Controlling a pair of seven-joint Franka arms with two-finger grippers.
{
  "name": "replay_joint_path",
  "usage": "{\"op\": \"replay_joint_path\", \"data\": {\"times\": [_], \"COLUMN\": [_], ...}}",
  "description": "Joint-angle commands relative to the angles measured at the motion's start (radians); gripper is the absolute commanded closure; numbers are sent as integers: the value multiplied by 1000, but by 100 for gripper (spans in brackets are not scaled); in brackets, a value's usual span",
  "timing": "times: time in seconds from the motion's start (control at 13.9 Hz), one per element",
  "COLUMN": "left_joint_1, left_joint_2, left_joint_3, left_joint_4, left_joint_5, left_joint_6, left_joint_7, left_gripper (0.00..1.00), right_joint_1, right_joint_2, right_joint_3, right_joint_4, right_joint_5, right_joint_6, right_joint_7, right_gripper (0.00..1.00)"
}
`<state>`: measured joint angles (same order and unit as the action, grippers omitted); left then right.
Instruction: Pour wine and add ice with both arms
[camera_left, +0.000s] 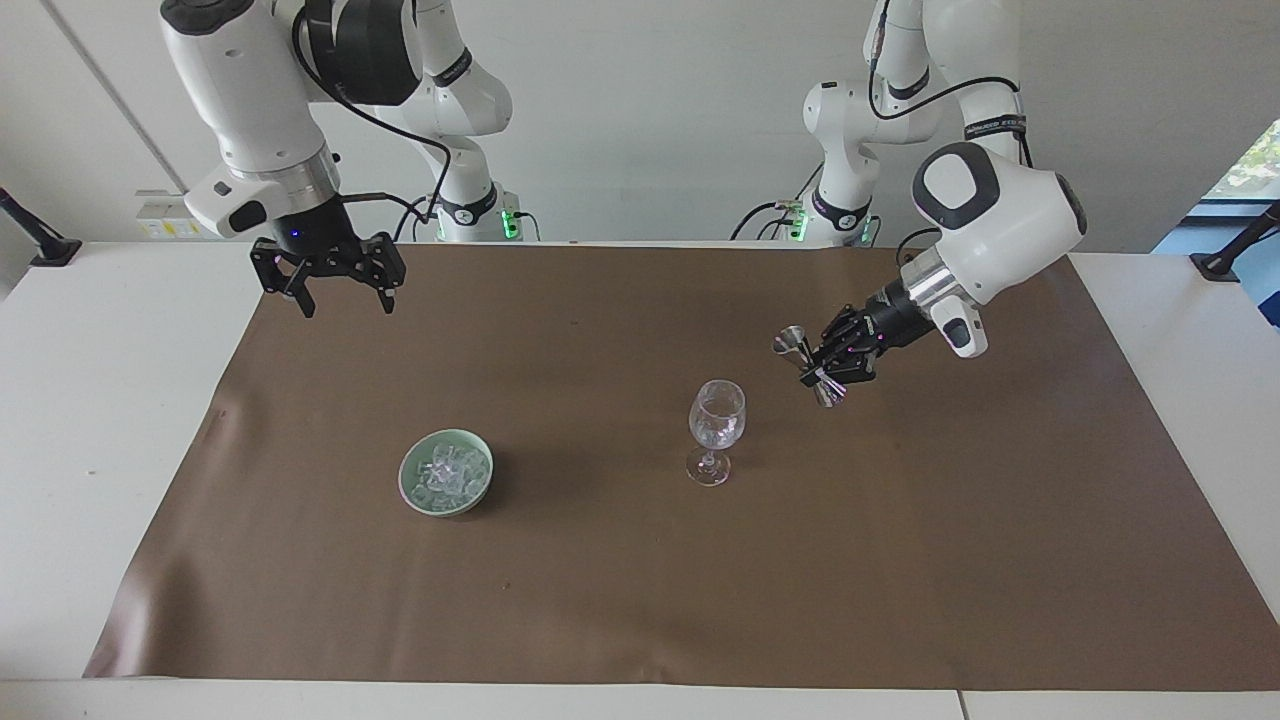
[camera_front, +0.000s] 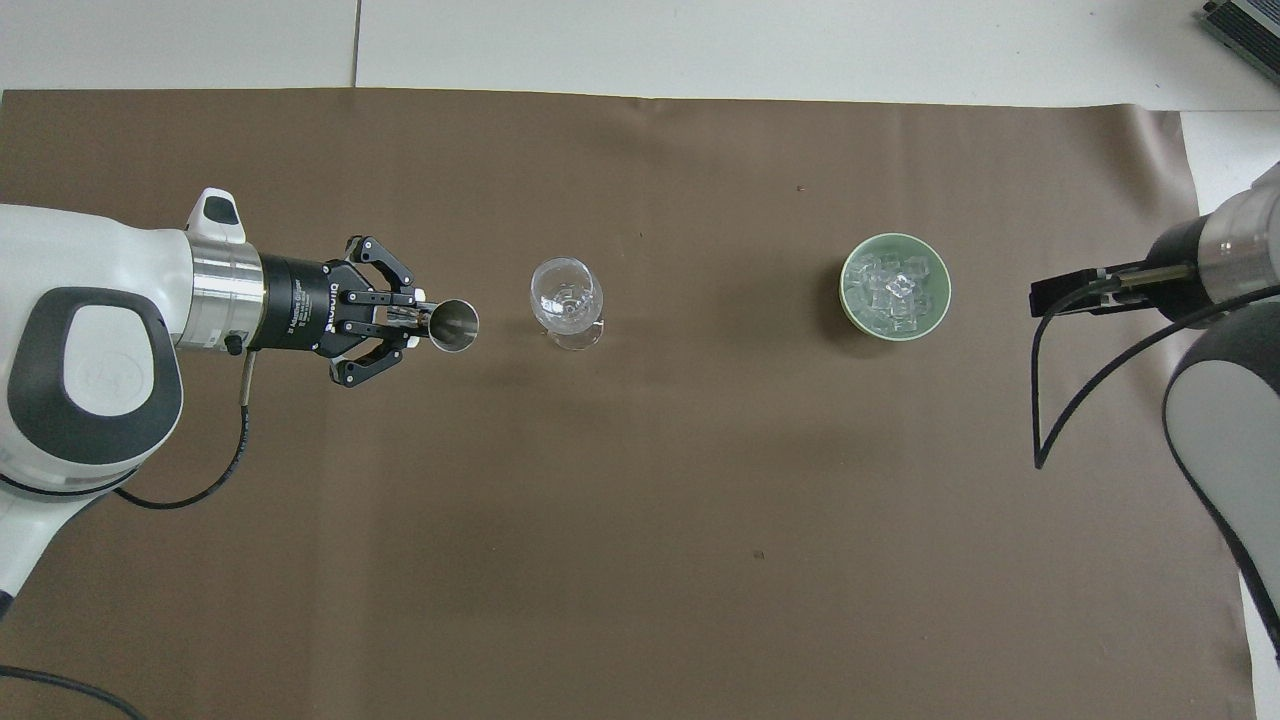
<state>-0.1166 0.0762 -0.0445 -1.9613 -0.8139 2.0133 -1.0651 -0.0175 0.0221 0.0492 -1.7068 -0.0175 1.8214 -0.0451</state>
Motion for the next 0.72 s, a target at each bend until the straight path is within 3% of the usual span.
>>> {"op": "replay_joint_path", "data": {"times": [0.0,0.22,0.65], "left_joint_1": [76,139,213], "left_joint_2": [62,122,163], "left_joint_3": [-6,-6,-8], "left_joint_4": [45,67,76], "left_joint_5": [-36,-82,-157], "left_joint_6": [-123,-191,-257], "left_joint_7": [-12,-13,-16], "left_gripper": [100,100,100], "right_joint_1": [7,19,91], "right_joint_2": [56,134,255], "right_joint_3": [1,1,1], "right_joint_4": [-4,-5,-10], "right_joint_5": [16,16,16], "right_joint_6": [68,140,283], "right_joint_7": [25,28,123], "right_gripper": [0,0,0]}}
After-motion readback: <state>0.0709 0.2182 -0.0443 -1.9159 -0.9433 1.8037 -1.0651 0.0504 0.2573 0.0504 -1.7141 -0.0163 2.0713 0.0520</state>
